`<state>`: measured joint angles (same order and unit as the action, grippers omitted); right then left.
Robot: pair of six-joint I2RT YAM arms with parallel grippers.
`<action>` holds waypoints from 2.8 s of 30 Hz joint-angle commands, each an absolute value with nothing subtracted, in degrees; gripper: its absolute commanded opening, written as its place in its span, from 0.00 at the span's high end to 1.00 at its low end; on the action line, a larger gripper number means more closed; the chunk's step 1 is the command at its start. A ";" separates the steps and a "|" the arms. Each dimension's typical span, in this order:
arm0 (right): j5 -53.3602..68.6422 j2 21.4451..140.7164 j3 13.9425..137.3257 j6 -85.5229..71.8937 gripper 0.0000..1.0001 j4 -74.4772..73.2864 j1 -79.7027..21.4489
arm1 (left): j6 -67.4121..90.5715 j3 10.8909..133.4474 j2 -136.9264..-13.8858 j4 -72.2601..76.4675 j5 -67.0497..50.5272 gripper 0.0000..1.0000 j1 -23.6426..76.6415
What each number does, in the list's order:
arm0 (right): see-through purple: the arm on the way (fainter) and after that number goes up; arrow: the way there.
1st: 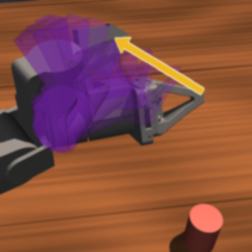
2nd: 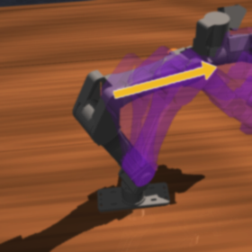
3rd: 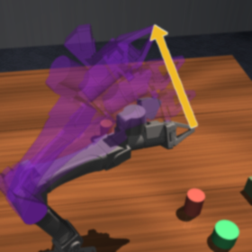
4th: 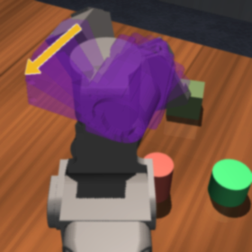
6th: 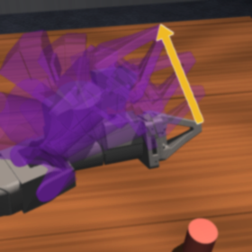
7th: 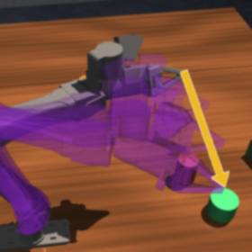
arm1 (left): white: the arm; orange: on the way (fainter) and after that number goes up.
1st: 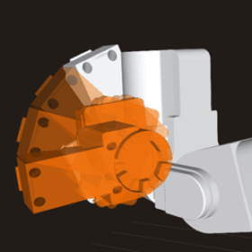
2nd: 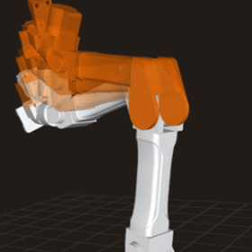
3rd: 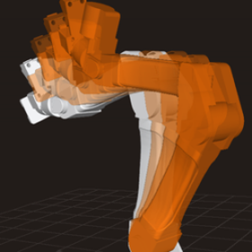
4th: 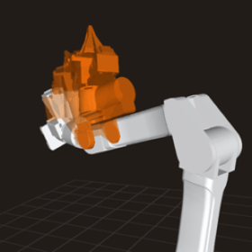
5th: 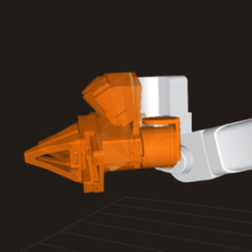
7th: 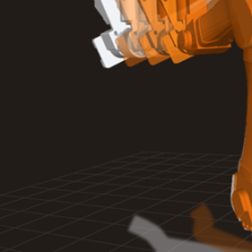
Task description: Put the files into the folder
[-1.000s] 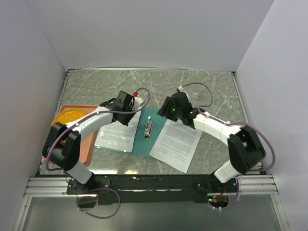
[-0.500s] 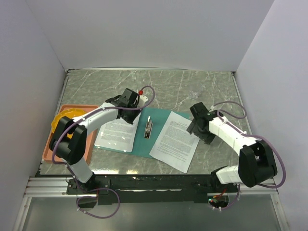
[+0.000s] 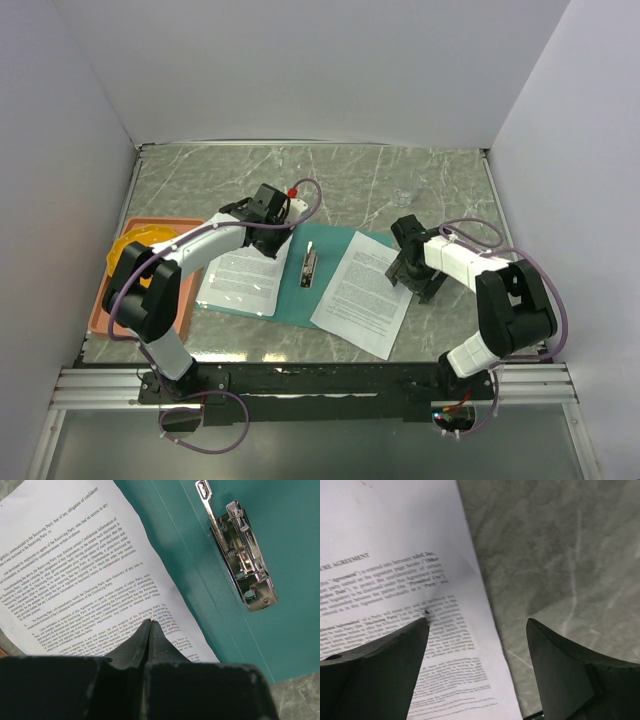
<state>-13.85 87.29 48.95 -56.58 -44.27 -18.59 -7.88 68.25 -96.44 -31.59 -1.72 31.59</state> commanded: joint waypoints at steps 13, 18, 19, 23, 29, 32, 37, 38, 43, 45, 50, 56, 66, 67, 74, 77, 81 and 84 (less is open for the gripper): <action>-6.24 88.86 50.36 -52.21 0.19 -29.45 -20.21 | -8.09 66.62 -93.69 -29.80 -1.23 0.96 31.82; -4.84 88.50 51.15 -49.84 0.22 -25.32 -21.62 | -7.82 66.53 -94.13 -29.53 -1.49 0.97 31.82; -4.66 88.77 51.67 -49.66 0.22 -25.05 -21.80 | -7.74 66.45 -94.13 -29.53 -1.58 0.97 31.82; -4.39 90.35 53.78 -49.22 0.23 -24.61 -23.11 | -7.65 66.36 -94.04 -29.27 -1.49 0.97 31.82; -4.04 92.46 56.51 -48.60 0.24 -24.26 -24.17 | -7.56 65.92 -94.13 -29.18 -1.67 0.97 31.90; -3.52 92.99 57.22 -48.69 0.25 -24.17 -24.34 | -7.38 65.74 -94.22 -29.09 -1.67 0.97 32.17; -3.69 93.17 57.57 -49.57 0.26 -25.22 -25.57 | -7.38 65.65 -94.31 -28.92 -1.41 0.98 32.69; -4.04 92.73 57.48 -49.74 0.26 -25.49 -25.84 | -7.38 65.57 -94.22 -28.92 -1.23 0.98 32.70; -4.66 90.18 54.41 -51.06 0.27 -26.46 -26.72 | -7.30 65.30 -94.04 -28.83 -1.14 0.98 32.87; -5.09 88.77 53.09 -51.41 0.27 -26.98 -26.98 | -7.12 65.30 -93.96 -29.09 -1.23 0.98 32.87; -5.18 85.44 50.01 -51.15 0.29 -26.19 -27.16 | -7.12 65.39 -93.34 -29.36 -1.05 0.98 33.13; -5.45 83.41 47.03 -50.19 0.34 -25.84 -27.60 | -6.86 65.48 -92.81 -29.44 -1.06 0.98 33.22; -5.10 86.57 45.62 -50.01 0.56 -24.35 -27.86 | -7.29 65.74 -92.90 -29.79 -0.70 0.97 33.31; -5.10 86.83 45.62 -50.01 0.58 -24.26 -27.86 | -7.38 65.83 -92.90 -29.79 -0.79 0.98 33.31; -4.83 86.05 44.30 -49.83 0.88 -23.64 -27.86 | -7.47 65.74 -93.16 -29.62 -0.88 0.98 33.31; -5.18 84.82 44.12 -49.57 1.00 -24.08 -27.77 | -7.47 65.57 -93.16 -29.53 -0.88 0.98 33.31; -6.68 83.76 44.65 -49.31 1.00 -24.87 -27.77 | -7.30 65.30 -92.99 -29.44 -0.88 0.98 33.31; -7.82 83.15 45.61 -49.04 1.00 -25.31 -27.16 | -7.21 65.21 -92.81 -29.44 -0.79 0.98 33.22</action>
<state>-4.97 85.89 44.64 -49.58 -24.93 -27.24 -7.79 65.78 -95.31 -30.26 -1.19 32.99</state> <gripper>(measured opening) 0.008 0.032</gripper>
